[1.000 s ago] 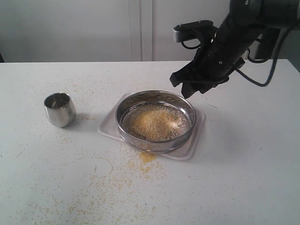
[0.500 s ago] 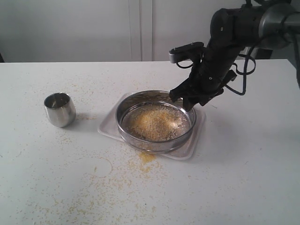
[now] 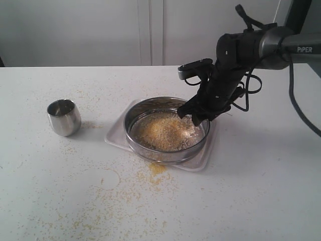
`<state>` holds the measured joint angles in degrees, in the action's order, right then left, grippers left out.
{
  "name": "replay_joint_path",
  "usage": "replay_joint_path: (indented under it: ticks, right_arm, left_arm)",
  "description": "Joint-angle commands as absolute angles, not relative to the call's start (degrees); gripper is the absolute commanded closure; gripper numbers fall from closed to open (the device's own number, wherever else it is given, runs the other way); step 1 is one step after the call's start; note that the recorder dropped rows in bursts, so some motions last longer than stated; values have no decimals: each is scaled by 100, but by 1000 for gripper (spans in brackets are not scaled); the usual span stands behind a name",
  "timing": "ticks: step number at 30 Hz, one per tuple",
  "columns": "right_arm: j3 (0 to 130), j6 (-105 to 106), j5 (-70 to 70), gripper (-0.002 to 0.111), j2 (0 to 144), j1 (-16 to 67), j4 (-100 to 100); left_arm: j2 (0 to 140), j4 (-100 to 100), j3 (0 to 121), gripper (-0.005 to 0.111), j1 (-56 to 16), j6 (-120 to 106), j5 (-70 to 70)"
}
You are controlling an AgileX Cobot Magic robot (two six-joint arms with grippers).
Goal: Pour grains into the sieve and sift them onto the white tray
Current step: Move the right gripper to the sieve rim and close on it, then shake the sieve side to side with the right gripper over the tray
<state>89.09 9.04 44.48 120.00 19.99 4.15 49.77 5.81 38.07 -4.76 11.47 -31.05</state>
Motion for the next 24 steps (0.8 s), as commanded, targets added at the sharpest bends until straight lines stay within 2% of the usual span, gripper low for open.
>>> replay_joint_path:
  ticks: [1,12,15,17,24]
  right_arm:
    - [8947,877,4307,69,12070,2016,393]
    - [8947,877,4212,84,12284,2016,393]
    - [8947,877,4191,95,12283,2016,393]
    - [8947,877,4191,108,12283,2016,393]
    - [8958,725,4160,108,12283,2006,425]
  left_arm:
    - [4935,557,3774,106,-476,1154,-3120]
    - [4935,557,3774,106,-476,1154,-3120]
    - [4935,557,3774,106,-476,1154,-3120]
    - [4935,557,3774,106,-476,1154,-3120]
    - [4935,557,3774,106,-476,1154,-3120]
